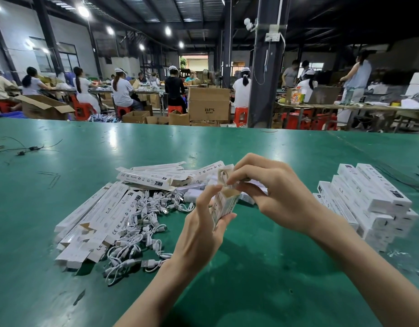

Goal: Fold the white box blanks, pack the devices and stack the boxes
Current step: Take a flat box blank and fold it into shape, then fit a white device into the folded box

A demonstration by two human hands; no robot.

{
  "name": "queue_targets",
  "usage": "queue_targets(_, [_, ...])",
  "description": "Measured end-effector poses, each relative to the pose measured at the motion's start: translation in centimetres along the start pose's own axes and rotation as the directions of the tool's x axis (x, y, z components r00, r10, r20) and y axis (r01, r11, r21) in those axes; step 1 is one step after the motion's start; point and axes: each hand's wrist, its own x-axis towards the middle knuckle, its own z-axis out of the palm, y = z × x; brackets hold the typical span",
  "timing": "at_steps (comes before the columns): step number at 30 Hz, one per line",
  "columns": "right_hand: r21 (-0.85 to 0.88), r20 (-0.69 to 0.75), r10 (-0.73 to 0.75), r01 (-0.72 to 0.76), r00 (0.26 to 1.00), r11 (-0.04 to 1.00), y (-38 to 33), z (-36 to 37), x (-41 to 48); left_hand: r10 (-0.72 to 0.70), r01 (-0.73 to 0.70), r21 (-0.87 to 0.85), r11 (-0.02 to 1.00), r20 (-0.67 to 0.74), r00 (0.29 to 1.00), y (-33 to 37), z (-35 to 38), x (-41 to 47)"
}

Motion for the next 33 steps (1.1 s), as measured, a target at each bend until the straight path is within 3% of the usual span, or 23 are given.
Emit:
queue_targets(6, [0.030, 0.041, -0.041, 0.040, 0.998, 0.999, 0.1, 0.0, 0.1, -0.001, 0.001, -0.001, 1.000, -0.022, 1.000, 0.1, 0.1, 0.0])
queue_targets(12, [0.190, -0.027, 0.079, -0.073, 0.996, 0.979, 0.2, 0.8, -0.1, -0.040, 0.040, -0.007, 0.999, -0.043, 0.998, -0.1, 0.2, 0.1])
queue_targets(17, [0.374, 0.004, 0.188, -0.176, 0.982, 0.910, 0.5, 0.9, -0.1, -0.072, 0.071, -0.032, 0.997, -0.029, 0.997, -0.1, 0.1, 0.0])
queue_targets(23, [0.170, -0.048, 0.180, -0.169, 0.983, 0.971, 0.2, 0.7, 0.1, -0.080, 0.079, -0.041, 0.996, -0.029, 0.996, -0.1, 0.1, 0.1])
queue_targets(26, [0.161, -0.064, 0.157, -0.145, 0.986, 0.976, -0.2, 0.8, 0.0, -0.080, 0.078, -0.046, 0.996, -0.025, 0.997, -0.1, 0.0, 0.1])
queue_targets(33, [-0.062, -0.016, 0.082, -0.083, 0.997, 0.995, -0.2, 0.2, -0.1, -0.013, 0.013, -0.029, 1.000, 0.001, 1.000, 0.1, -0.1, 0.0])
